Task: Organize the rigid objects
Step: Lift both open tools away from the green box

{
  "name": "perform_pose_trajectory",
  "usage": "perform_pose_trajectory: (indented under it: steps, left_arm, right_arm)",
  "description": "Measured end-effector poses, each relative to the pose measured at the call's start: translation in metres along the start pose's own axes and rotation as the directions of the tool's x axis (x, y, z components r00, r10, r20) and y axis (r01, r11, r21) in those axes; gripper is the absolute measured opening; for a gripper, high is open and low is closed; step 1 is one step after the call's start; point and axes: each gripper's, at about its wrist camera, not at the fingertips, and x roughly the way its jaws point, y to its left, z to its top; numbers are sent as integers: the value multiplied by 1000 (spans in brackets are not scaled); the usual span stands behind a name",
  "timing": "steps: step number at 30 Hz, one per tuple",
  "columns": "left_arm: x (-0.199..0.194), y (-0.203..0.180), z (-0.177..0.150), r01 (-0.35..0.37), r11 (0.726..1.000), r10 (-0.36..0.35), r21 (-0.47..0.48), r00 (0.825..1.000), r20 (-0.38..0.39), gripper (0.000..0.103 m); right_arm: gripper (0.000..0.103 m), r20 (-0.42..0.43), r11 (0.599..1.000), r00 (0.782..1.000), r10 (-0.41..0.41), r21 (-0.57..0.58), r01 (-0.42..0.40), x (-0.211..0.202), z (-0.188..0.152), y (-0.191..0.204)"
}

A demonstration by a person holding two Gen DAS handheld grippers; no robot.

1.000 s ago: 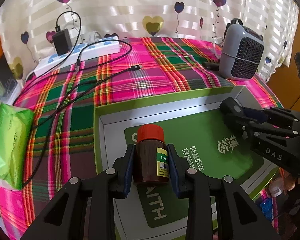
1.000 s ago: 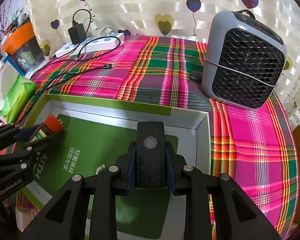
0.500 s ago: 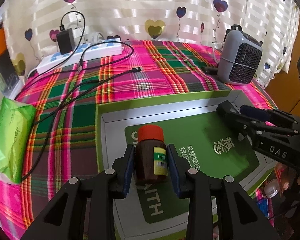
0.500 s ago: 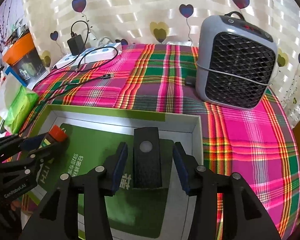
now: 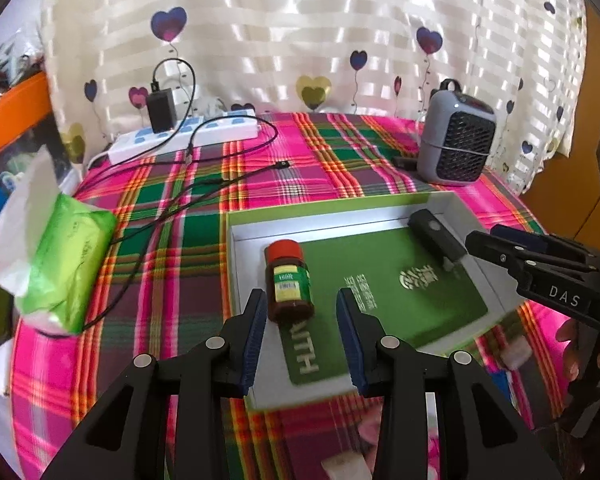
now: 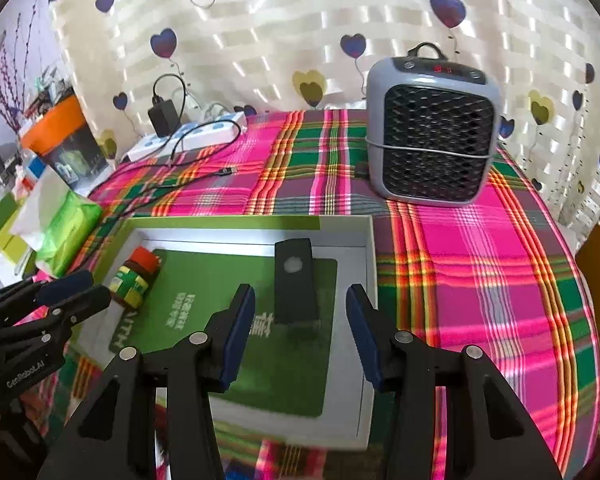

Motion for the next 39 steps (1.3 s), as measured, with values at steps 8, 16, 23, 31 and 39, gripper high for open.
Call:
perform_pose_trajectory:
  steps: [8,16,23,31,39]
  left_arm:
    - [-32,-5,-25,1,1000,-1,-17,1000,22,35]
    - [-55,-9,-47,8,1000,-7,-20,1000,30,35]
    - [-66,-4,-71,14,998,-13,-61,1000,20,35]
    - [-68,0,-101,45,996,-46,-81,999,-11,35]
    - [-73,4,-118,80,990,-83,-116,996,-20,35]
  right_arm:
    - [49,23,1000,1000,5,19,-6,-33,-19,2]
    - [49,37,1000,999,9,21,-10,-58,-42,5]
    - [49,43,999,999,-21,-23,22,-73,-69,18]
    - [49,36,1000,999,5,-11,-4,-83,-98,24]
    - [49,28,998,997,67,-13,-67,-87,-115,32]
